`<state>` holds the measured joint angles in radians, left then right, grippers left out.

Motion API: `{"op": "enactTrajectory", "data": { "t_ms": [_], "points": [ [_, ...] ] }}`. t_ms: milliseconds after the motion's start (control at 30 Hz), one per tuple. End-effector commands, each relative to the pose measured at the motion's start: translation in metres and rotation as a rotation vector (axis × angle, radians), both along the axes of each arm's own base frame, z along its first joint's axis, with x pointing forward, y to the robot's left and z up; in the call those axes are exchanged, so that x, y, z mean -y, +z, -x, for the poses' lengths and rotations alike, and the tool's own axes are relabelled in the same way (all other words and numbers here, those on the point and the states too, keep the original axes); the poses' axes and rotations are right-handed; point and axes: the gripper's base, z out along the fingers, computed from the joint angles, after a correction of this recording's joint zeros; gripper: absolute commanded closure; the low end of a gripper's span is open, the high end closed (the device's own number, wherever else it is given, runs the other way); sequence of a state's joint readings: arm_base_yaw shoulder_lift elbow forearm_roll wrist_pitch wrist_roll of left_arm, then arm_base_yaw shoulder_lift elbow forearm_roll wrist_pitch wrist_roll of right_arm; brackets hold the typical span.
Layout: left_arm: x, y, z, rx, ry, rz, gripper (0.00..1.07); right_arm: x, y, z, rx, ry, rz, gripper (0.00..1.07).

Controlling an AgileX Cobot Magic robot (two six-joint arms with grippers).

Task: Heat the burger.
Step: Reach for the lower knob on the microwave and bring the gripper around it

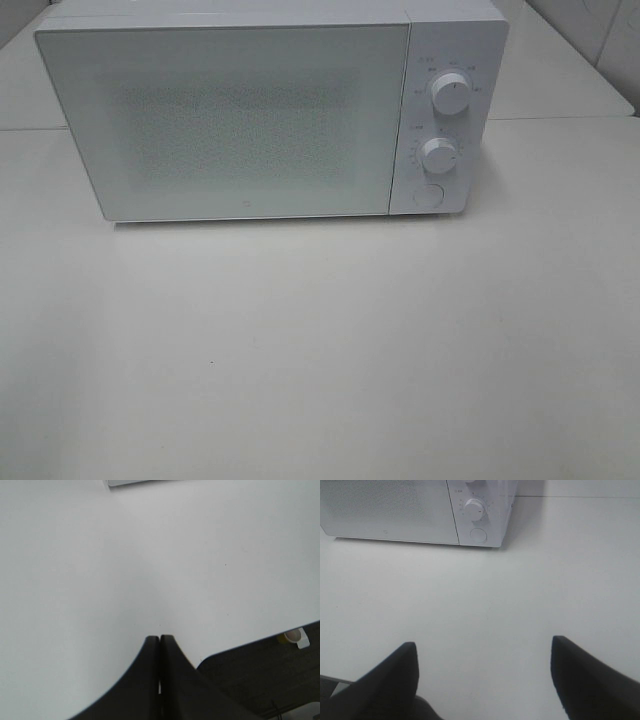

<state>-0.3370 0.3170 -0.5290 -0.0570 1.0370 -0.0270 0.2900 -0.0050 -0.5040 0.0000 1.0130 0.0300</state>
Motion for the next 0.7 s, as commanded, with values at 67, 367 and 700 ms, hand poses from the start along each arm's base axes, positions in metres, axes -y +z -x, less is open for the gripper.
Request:
{"op": "enactTrajectory", "data": {
  "t_ms": [67, 367, 700],
  "points": [
    [-0.008, -0.002, 0.023, 0.135, -0.019, 0.031, 1.06, 0.001, 0.001, 0.003, 0.040, -0.003, -0.007, 0.37],
    [-0.017, -0.002, 0.051, 0.332, -0.072, 0.029, 1.06, 0.001, 0.001, 0.003, 0.040, -0.003, -0.007, 0.37],
    [-0.016, -0.002, 0.050, 0.338, -0.095, 0.002, 1.06, 0.001, 0.001, 0.003, 0.040, -0.003, -0.007, 0.37]
  ]
}}
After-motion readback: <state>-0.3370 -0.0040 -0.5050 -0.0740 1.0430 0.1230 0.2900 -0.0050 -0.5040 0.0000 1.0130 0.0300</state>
